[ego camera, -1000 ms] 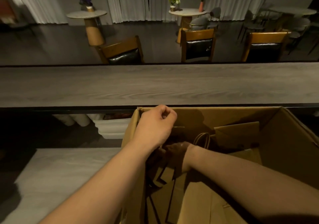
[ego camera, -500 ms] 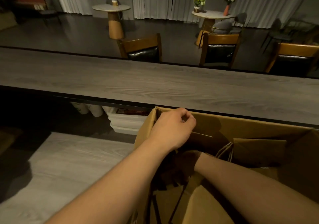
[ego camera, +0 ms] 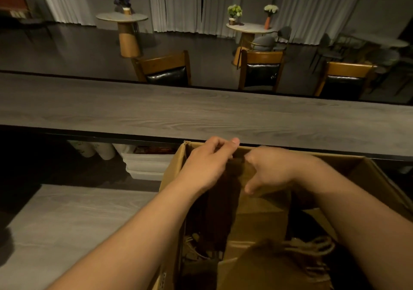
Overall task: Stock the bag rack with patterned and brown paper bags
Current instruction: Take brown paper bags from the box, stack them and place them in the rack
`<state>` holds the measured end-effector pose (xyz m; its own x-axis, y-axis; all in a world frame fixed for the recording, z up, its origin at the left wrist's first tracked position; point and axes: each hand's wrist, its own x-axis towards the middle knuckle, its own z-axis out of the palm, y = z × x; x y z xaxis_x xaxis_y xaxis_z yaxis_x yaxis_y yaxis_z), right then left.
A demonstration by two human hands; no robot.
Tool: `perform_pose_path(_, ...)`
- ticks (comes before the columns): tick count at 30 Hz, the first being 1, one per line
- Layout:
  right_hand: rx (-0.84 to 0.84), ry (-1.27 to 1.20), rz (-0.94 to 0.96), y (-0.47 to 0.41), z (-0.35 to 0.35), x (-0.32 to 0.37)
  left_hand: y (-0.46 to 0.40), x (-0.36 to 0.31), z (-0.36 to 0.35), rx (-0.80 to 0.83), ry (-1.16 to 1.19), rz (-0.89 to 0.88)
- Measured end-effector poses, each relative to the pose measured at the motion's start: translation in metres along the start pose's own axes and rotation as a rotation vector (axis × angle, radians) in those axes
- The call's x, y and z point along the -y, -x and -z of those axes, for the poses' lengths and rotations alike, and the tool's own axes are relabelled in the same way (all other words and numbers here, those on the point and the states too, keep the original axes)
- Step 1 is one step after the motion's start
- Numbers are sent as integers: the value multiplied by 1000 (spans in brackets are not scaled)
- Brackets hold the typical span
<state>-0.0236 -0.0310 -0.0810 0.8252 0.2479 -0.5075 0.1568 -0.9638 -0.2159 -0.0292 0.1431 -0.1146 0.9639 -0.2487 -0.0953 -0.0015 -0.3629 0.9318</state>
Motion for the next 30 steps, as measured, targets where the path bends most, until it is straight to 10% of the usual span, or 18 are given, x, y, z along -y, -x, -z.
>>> perform_pose_path(5, -292, -223, 0, 43, 27, -10, 5, 3, 1, 231, -39, -76)
perform_pose_path(12, -1009, -639, -97, 43, -8, -21, 1, 5, 7, -54, 177, -9)
perform_pose_path(16, -687, -1001, -19, 30, -27, -30, 4, 3, 9, -149, 410, -25)
perform_pose_path(30, -768, -1328, 80, 22, -34, -2, 9, 0, 3, 75, 302, -136)
